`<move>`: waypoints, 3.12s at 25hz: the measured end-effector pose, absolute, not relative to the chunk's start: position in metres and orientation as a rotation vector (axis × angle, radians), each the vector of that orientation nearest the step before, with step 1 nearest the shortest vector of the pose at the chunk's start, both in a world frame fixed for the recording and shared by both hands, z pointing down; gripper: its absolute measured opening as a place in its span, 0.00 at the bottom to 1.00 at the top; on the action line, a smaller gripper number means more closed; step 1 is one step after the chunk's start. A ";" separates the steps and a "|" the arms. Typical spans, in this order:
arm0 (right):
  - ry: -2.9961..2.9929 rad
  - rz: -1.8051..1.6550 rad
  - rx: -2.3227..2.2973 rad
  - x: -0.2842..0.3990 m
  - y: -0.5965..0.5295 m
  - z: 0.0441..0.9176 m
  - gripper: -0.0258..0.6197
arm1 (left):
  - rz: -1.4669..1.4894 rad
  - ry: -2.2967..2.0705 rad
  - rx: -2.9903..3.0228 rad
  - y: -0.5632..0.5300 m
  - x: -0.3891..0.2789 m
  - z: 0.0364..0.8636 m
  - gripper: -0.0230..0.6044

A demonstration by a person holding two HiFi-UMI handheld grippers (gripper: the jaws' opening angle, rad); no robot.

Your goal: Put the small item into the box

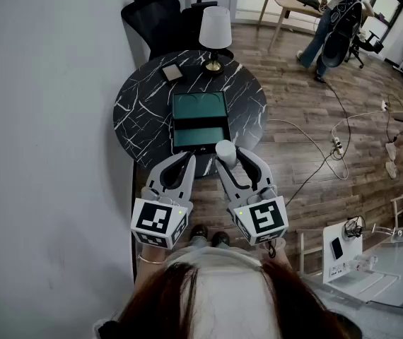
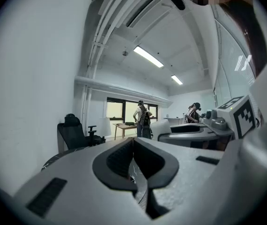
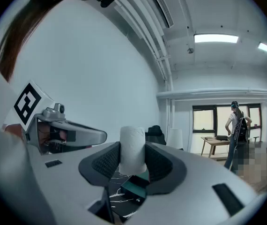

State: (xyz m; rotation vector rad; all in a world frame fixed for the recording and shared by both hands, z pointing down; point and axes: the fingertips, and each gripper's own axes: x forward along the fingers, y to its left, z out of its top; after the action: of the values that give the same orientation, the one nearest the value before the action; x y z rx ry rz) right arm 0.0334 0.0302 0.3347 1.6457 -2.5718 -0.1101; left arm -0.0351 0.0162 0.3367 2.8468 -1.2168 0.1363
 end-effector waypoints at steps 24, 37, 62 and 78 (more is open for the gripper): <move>-2.480 -0.064 1.759 0.016 -0.004 0.348 0.32 | 0.167 -1.063 2.871 -0.020 -0.050 0.357 0.05; -2.479 -0.035 1.746 0.029 -0.040 0.360 0.32 | 0.168 -1.053 2.865 -0.058 -0.034 0.363 0.05; -2.525 -0.003 1.642 0.058 -0.136 0.375 0.32 | 0.207 -1.114 2.843 -0.154 0.002 0.367 0.05; -2.513 -0.018 1.466 0.055 -0.179 0.406 0.32 | 0.233 -1.169 2.801 -0.193 0.006 0.374 0.05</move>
State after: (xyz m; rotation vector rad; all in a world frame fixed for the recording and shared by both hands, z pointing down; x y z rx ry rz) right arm 0.0545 -0.1795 0.4058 1.4657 -2.5131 -0.0178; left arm 0.0062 -0.1929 0.3741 2.8009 -1.1690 0.2330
